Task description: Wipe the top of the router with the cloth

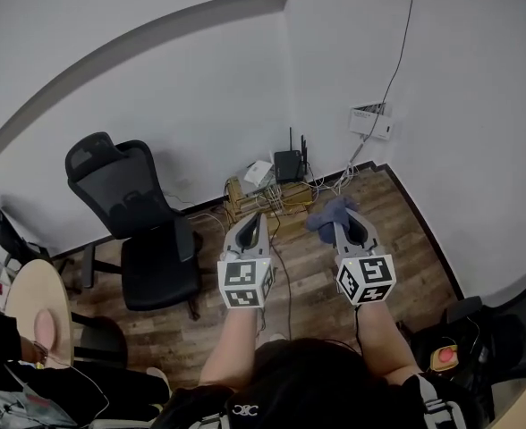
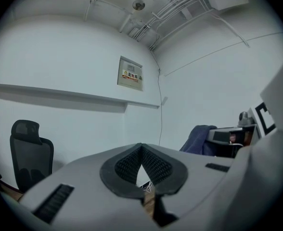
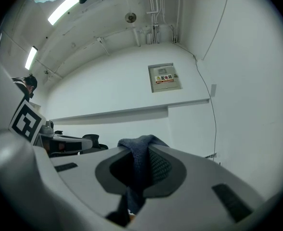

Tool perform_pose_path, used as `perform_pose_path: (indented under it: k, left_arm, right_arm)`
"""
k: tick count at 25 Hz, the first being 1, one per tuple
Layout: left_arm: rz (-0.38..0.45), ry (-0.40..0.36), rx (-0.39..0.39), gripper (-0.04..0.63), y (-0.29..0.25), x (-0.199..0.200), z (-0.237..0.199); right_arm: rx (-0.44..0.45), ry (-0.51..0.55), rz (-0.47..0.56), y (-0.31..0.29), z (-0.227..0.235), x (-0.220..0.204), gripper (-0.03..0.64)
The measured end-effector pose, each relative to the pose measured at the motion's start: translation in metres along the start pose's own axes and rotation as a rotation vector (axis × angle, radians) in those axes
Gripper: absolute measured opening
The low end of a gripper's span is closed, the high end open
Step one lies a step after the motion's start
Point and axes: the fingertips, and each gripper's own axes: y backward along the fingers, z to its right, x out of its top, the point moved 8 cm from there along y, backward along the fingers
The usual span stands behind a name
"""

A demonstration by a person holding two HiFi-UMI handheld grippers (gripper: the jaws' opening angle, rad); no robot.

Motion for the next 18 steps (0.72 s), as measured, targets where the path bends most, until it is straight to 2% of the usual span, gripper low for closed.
perform_pose_path:
  k: [14,18]
  left_arm:
    - [-0.024,0.017,-0.084,-0.003,-0.021,-0.030,-0.083]
    - [-0.016,0.027,-0.086,-0.003,-0.029,-0.029,-0.106]
  right_arm:
    - [-0.093,-0.020,-0.020,-0.071,-0.047,-0.024,0.015]
    - [-0.089,-0.001,-0.028,-0.087,-0.060,-0.024,0.015]
